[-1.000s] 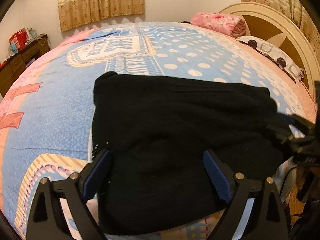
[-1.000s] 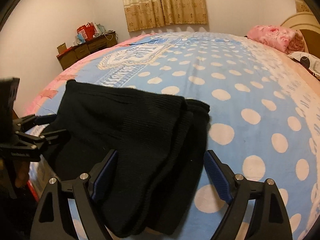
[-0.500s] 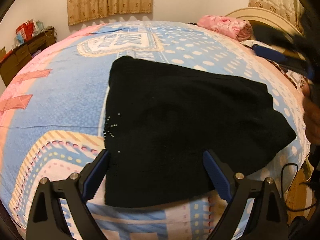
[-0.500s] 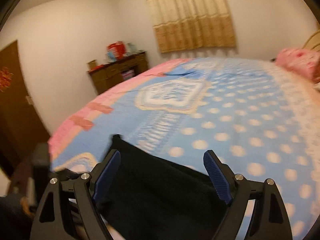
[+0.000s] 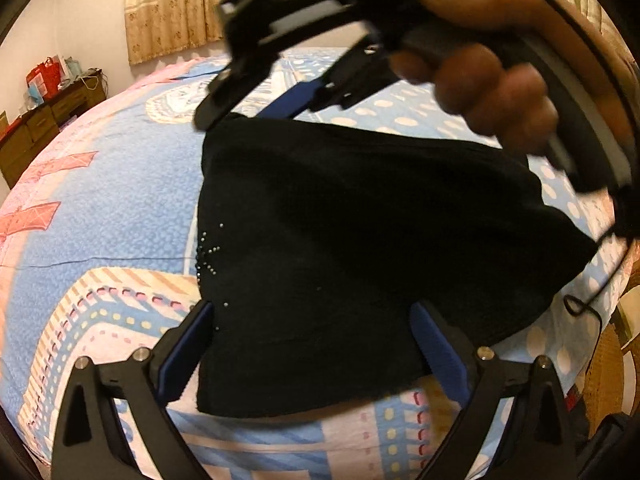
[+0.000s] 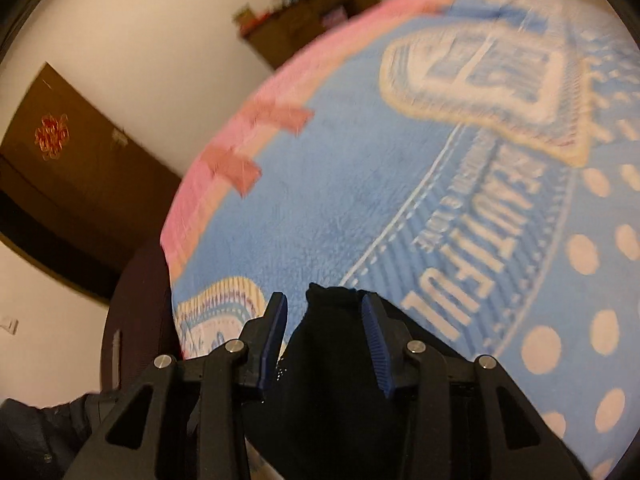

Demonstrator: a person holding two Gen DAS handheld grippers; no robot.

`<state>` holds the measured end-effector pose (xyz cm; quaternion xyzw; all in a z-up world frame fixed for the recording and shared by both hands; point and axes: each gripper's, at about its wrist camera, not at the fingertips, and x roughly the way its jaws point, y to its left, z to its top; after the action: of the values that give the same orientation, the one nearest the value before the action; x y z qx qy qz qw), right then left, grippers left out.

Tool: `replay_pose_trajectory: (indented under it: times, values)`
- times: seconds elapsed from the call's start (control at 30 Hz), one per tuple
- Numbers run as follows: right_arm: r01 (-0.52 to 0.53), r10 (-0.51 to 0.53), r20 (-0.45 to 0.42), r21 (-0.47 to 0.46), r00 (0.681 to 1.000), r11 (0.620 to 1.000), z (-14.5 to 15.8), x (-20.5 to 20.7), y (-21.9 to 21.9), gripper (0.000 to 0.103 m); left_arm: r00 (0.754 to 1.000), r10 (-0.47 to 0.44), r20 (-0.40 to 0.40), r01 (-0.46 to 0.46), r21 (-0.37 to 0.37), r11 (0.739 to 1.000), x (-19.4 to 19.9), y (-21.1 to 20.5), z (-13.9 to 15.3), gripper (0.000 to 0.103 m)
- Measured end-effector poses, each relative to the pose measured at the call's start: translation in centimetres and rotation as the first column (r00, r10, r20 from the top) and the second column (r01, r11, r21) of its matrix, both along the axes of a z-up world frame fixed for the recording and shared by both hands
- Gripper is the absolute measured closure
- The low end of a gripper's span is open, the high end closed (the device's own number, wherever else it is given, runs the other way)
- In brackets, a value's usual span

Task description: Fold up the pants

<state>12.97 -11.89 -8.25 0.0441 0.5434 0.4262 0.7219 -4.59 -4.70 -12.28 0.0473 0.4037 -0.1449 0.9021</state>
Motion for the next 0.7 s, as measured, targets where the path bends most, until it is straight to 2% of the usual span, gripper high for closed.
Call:
replay_pose_trajectory:
  times: [0.13,0.2,0.23,0.27,0.4,0.5,0.7]
  values:
    - [-0.072,0.064,-0.151,-0.044,0.986,0.996,-1.7,1.9,1.7,0.062,1.0,-0.003,-0.019,0.002,-0.012,1.0,0.4,0.1,-0.2,0.0]
    - [-0.102,0.088,-0.17,-0.078,0.982,0.992,-2.2,2.0,2.6,0.068,1.0,-0.001,-0.026,0.001,-0.016,1.0,0.8,0.0,-0.3,0.0]
    - [-0.109,0.093,-0.165,-0.092,0.982,0.99,-2.5,2.0,3.0,0.071,1.0,-0.001,-0.029,0.001,-0.019,1.0,0.9,0.1,-0.4,0.0]
    - [-0.116,0.098,-0.155,-0.107,0.983,0.988,-2.6,1.9,3.5,0.079,1.0,-0.001,-0.032,0.001,-0.02,1.0,1.0,0.0,-0.4,0.0]
    - [-0.128,0.116,-0.087,-0.141,0.989,0.982,-2.9,1.0,4.6,0.088,0.999,0.008,-0.032,-0.008,-0.025,1.0,1.1,0.1,-0.5,0.0]
    - [-0.065,0.063,-0.022,-0.116,0.998,0.991,-2.2,1.6,3.8,0.09,1.0,0.012,-0.027,-0.012,-0.03,0.999,1.0,0.5,-0.6,0.0]
    - [0.002,-0.004,-0.027,-0.102,1.0,0.995,-3.4,3.6,3.6,0.092,1.0,0.006,-0.022,-0.007,-0.024,1.0,0.8,0.0,-0.7,0.0]
